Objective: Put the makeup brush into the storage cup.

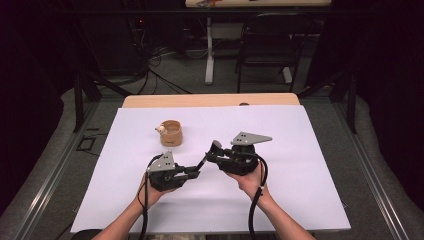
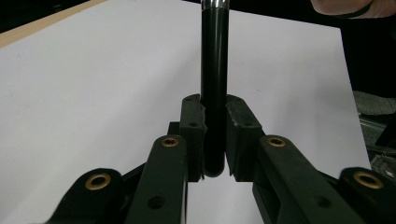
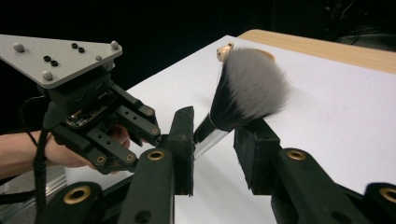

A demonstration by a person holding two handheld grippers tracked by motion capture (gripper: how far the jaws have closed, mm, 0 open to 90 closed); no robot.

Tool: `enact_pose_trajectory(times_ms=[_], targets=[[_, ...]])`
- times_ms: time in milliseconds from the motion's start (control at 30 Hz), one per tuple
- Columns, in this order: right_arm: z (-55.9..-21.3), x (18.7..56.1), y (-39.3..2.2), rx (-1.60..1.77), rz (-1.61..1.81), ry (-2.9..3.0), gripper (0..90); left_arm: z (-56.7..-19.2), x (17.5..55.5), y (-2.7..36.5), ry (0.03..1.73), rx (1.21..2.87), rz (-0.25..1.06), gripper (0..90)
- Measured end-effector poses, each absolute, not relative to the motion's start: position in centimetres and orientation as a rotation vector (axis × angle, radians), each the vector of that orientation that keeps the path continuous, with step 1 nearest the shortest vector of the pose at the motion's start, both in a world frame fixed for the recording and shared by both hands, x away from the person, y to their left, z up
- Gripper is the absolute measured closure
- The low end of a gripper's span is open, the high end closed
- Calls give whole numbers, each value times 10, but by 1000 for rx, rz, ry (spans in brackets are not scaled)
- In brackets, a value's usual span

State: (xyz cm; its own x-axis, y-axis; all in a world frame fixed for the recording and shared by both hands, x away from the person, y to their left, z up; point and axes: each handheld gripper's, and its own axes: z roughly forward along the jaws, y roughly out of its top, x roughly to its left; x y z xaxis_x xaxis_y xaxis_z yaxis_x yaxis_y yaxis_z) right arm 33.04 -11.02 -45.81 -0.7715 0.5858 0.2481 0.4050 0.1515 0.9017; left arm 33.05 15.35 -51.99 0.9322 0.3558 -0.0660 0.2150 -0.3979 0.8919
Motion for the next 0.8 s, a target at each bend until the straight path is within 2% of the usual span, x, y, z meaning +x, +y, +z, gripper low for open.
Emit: enact_pose_trajectory(times_ms=[300, 433, 500, 667, 800], targets=[[-455, 328, -105, 931, 1718, 2318, 760, -526, 329, 146, 388, 2027, 161, 778], [-452, 325, -102, 874, 1709, 2340, 768, -528, 329, 144, 383, 2029, 147, 736], [-447, 321, -100, 834, 1685, 2350, 769, -528, 330, 143, 384, 2034, 134, 669], [-440, 316, -98, 778, 1649, 2352, 770, -526, 328, 139, 401, 2017, 141, 387], [-437, 315, -96, 752, 1613, 2363, 769, -527, 328, 137, 411, 2016, 168, 216]])
